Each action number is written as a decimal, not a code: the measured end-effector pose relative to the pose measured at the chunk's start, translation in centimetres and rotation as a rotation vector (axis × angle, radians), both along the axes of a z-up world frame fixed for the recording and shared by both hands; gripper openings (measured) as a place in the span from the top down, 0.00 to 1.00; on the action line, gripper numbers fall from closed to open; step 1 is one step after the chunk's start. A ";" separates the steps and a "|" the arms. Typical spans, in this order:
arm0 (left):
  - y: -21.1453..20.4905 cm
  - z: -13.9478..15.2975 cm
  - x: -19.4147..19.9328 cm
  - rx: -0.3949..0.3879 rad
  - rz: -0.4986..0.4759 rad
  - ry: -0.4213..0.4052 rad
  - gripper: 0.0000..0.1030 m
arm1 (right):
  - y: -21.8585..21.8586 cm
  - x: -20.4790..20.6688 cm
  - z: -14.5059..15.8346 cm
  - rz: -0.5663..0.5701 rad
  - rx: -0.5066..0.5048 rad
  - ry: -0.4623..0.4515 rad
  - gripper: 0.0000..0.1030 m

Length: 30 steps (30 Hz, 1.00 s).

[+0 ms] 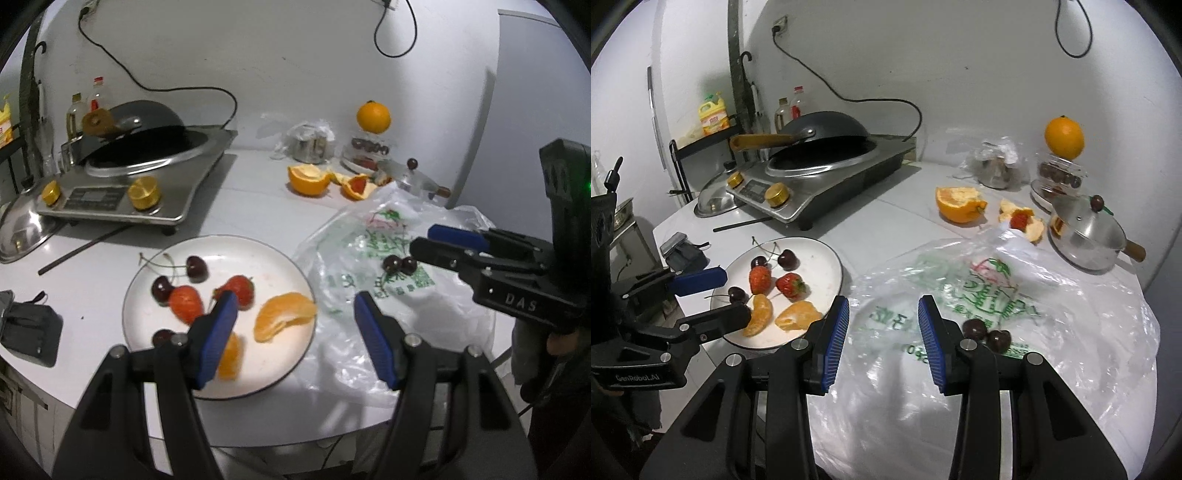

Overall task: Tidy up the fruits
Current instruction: 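Move both open tools back over the cherries on the plastic bag, then grasp a dark cherry with the right tool while the left tool reaches for another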

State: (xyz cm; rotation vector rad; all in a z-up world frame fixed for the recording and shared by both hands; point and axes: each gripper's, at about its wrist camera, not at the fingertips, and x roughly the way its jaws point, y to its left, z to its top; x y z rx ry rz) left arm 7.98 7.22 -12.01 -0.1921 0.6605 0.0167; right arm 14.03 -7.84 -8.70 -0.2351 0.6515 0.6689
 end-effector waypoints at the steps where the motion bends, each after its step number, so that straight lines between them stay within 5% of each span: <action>1: -0.2 0.0 0.1 0.002 -0.002 0.001 0.35 | -0.2 0.1 0.0 -0.004 0.002 0.000 0.60; 30: -5.9 -1.5 4.9 0.052 -0.083 0.074 0.35 | -8.0 5.1 -4.1 -0.119 0.002 0.080 0.60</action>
